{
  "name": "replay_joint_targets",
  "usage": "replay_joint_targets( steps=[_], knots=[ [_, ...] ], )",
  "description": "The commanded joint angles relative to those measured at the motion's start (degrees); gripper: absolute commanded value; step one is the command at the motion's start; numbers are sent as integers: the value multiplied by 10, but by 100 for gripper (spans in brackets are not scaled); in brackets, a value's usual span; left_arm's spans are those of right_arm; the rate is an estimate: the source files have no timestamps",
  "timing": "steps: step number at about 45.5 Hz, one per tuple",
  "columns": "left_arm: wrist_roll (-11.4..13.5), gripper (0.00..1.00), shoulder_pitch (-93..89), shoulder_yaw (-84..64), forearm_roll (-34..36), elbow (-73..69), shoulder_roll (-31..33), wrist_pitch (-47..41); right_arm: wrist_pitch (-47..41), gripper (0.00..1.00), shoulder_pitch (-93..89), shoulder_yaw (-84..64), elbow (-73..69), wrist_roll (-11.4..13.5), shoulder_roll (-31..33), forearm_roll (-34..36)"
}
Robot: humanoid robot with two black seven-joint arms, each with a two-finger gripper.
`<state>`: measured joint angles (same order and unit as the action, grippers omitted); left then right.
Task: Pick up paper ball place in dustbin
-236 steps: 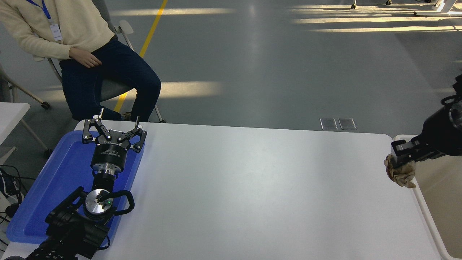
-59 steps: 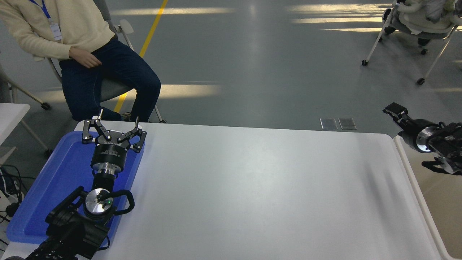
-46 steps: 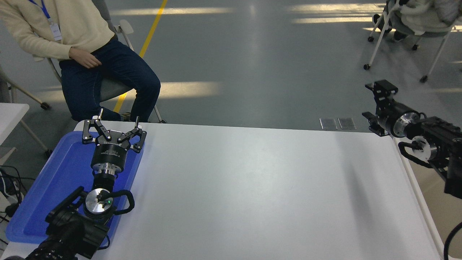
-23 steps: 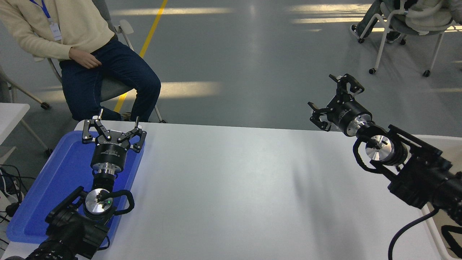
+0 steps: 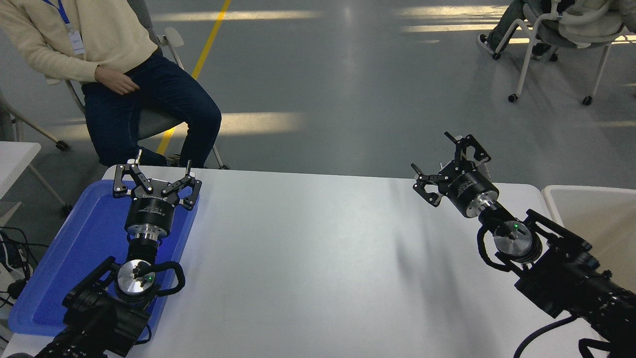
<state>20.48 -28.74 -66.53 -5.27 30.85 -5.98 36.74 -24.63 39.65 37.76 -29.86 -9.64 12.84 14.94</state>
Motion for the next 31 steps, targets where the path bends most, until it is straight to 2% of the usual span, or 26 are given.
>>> replay_joint_targets(
  steps=[1, 13, 31],
  knots=[
    [0, 100, 0, 0, 0, 0, 0, 0, -11, 100, -7, 3, 45, 0, 2, 2],
    [0, 100, 0, 0, 0, 0, 0, 1, -97, 100, -36, 5, 50, 1, 17, 2],
    [1, 100, 0, 0, 0, 0, 0, 1, -118, 100, -55, 5, 53, 2, 37, 2]
  ],
)
